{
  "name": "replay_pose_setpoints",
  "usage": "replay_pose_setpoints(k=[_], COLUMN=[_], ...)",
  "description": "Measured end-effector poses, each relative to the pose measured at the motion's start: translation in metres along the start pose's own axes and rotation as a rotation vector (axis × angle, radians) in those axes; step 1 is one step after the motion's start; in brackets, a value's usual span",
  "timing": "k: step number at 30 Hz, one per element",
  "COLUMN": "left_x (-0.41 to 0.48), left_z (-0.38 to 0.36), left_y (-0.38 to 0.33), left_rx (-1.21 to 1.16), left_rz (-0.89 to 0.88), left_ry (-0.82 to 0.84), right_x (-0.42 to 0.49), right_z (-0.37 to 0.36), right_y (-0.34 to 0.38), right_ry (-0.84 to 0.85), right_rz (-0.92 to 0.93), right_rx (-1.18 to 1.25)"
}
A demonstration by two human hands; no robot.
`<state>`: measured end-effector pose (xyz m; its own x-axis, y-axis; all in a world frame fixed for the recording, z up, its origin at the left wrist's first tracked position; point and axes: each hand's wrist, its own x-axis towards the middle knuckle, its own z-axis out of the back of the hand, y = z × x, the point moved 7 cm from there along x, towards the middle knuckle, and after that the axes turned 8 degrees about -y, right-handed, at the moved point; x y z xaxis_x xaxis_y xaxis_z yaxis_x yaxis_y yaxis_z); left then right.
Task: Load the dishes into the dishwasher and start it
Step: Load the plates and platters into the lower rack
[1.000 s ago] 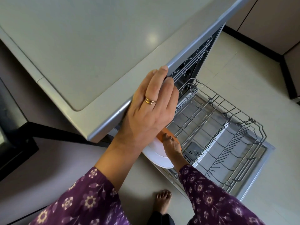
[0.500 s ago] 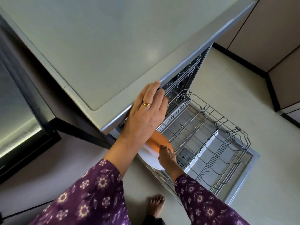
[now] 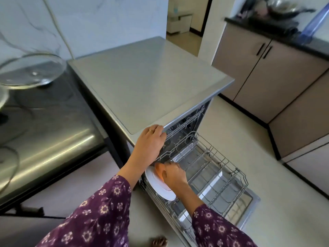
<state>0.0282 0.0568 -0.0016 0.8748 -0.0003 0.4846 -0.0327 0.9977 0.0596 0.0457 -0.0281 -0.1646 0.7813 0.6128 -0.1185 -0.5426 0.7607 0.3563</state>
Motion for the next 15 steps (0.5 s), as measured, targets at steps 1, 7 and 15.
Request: replay_pose_setpoints(k=[1,7,15], left_x=[-0.004,-0.057,-0.205], left_z=[0.013,0.137,0.296], left_y=[0.005,0.052,0.122], left_rx=[0.0,-0.016,0.033], left_rz=[0.023,0.296,0.761], left_ry=[-0.008,-0.104,-0.245], right_x=[-0.005,-0.052,-0.125], right_z=[0.017,0.124,0.21], right_y=[0.011,0.105,0.283], right_ry=[-0.024,-0.214,-0.358], right_rz=[0.019,0.175,0.529], right_rx=[-0.007,0.066,0.224])
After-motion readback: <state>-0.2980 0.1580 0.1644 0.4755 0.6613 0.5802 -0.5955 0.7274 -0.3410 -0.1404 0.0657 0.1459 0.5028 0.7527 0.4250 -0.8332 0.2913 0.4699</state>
